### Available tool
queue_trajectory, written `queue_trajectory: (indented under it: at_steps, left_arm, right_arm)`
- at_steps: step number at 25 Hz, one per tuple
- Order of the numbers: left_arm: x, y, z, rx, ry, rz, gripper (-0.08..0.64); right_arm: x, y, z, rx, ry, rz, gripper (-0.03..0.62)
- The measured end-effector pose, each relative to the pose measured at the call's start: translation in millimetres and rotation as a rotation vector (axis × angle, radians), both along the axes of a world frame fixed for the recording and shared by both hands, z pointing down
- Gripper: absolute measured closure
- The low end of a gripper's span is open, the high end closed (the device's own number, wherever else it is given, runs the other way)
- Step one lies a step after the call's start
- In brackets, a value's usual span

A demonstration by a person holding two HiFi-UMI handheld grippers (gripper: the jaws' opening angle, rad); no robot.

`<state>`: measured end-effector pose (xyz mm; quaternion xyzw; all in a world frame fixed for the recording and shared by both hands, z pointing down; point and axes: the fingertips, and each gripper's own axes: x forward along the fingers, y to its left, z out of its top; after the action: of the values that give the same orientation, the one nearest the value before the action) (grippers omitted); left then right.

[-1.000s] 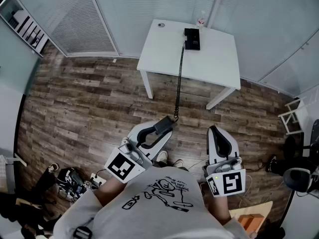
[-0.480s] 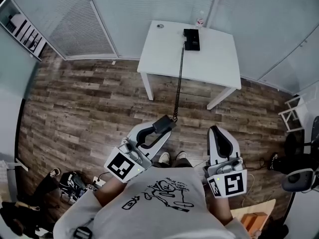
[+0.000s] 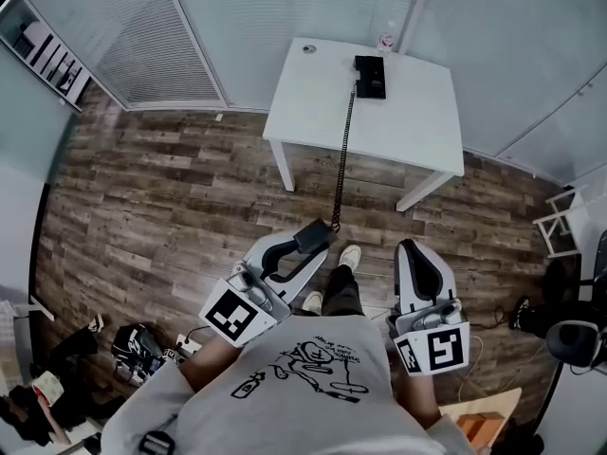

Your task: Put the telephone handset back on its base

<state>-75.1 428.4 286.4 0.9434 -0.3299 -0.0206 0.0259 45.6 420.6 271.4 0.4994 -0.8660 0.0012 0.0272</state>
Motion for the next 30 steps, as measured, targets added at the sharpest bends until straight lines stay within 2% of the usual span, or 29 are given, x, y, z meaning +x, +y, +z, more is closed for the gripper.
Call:
queue_trajectory:
  at_steps: [7, 21, 30]
  left_arm:
    - [16.3, -45.5, 5.2, -0.024, -0.015, 0.002, 0.488]
    - [71.4, -161.0, 4.1, -0.058, -0.024, 0.004, 0.488]
    - [107.1, -225.1, 7.4, -0.066, -0.071, -0.009, 0.486]
  right_arm:
    - [24.5, -43.6, 5.3, -0.004, -0.030, 0.018, 0.577]
    - [87.1, -156.9, 9.7, -0.025, -0.063, 0.020, 0.577]
    - [125.8, -223.6, 10.4, -0.026, -0.084, 0.017, 0.577]
